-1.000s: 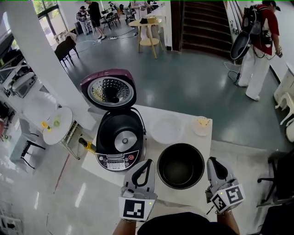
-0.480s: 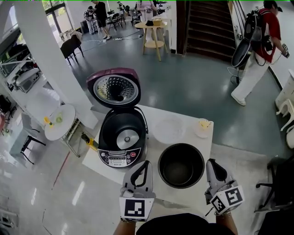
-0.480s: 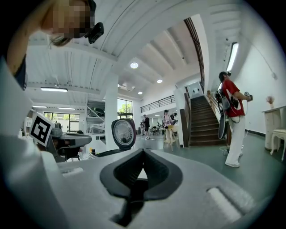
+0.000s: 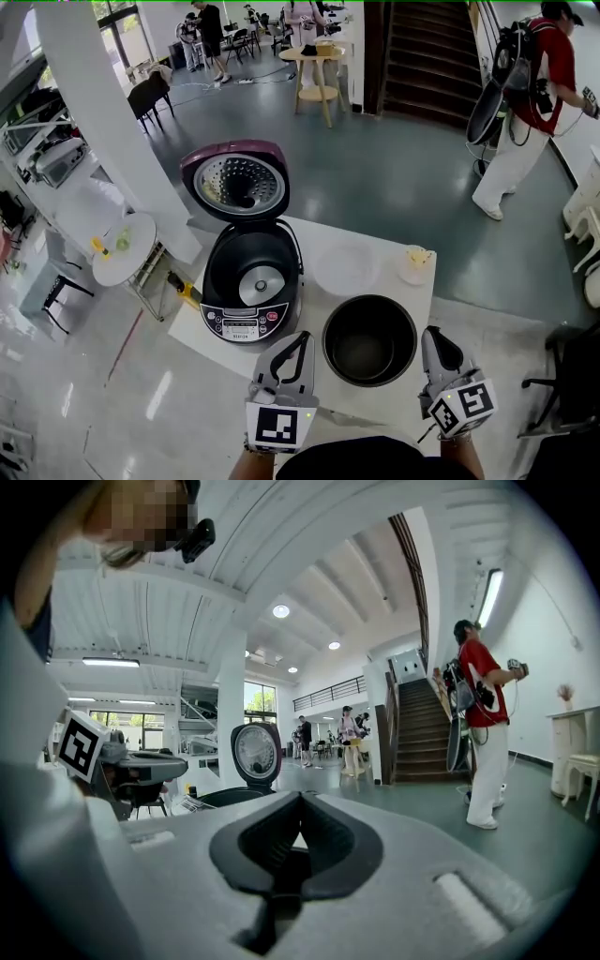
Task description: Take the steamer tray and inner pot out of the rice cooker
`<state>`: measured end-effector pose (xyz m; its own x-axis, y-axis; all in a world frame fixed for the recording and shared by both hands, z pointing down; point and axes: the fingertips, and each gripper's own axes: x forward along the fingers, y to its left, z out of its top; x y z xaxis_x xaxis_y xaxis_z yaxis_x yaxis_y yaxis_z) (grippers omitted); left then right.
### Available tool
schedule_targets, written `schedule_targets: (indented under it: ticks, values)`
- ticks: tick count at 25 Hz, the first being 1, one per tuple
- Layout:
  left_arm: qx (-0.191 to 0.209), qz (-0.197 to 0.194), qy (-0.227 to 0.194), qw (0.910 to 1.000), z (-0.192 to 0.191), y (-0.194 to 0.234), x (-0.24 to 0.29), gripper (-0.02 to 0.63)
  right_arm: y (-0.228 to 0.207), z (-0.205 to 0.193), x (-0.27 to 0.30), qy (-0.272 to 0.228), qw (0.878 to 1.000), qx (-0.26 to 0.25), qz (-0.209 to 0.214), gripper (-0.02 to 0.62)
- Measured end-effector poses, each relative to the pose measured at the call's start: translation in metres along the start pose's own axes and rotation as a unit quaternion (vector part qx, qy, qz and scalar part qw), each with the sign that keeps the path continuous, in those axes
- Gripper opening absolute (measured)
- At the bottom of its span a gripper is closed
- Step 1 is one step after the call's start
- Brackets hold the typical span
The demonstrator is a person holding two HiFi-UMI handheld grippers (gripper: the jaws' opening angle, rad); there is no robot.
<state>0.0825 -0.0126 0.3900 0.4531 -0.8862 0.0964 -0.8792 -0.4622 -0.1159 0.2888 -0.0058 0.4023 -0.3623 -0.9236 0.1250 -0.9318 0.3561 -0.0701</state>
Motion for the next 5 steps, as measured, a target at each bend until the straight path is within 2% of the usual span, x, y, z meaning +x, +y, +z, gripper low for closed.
schedule_targets:
  ticks: [5]
  values:
    - [0.025,0.014,0.01,0.9995,-0.0036,0.0052,0.0051,-0.002,-0.0009,-0.0045,0.0001,0.007,1.0,0.0,-0.005,0.002]
